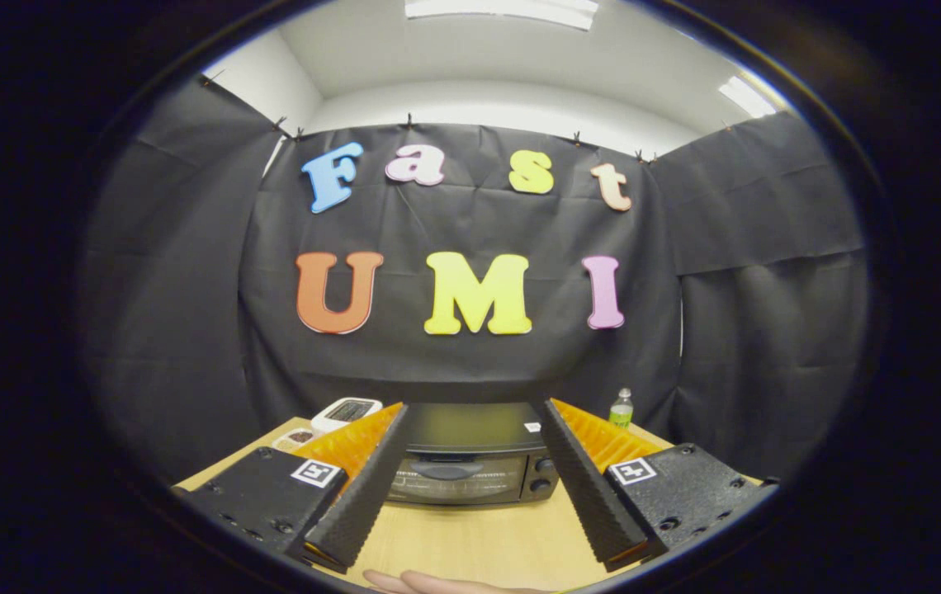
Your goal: Open the toaster oven, put the food inside, and close the toaster oven door.
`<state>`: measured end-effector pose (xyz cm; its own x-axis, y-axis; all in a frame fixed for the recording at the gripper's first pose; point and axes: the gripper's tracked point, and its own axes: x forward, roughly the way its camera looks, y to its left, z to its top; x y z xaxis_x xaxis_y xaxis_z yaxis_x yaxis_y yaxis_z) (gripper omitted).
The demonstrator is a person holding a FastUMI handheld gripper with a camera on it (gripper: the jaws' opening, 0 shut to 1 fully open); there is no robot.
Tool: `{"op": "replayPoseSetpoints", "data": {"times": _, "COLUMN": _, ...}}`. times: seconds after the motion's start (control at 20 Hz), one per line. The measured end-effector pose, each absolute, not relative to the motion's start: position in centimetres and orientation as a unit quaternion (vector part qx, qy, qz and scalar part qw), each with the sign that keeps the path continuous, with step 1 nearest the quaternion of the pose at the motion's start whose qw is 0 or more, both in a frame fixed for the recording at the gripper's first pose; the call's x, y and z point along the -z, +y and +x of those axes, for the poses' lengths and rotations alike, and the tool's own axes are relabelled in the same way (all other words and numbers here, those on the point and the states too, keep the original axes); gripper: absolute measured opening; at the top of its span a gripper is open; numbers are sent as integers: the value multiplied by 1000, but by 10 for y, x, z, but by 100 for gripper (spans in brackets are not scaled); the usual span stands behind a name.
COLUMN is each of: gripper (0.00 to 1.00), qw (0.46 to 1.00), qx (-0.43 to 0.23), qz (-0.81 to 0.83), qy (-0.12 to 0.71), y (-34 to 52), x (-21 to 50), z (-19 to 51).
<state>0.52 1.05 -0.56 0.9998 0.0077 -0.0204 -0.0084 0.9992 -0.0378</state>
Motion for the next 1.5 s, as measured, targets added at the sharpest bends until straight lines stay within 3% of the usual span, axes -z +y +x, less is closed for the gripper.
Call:
{"op": "replayPoseSetpoints", "data": {"times": 0.7, "gripper": 100, "qw": 993, "qx": -21, "qz": 10, "qy": 115, "y": 17, "x": 110, "z": 122}}
{"op": "replayPoseSetpoints", "data": {"times": 0.95, "gripper": 100, "qw": 993, "qx": -10, "qz": -32, "qy": 115, "y": 19, "x": 123, "z": 153}}
{"op": "replayPoseSetpoints", "data": {"times": 1.5, "gripper": 100, "qw": 984, "qx": -46, "qz": 25, "qy": 171, "y": 26, "x": 175, "z": 178}}
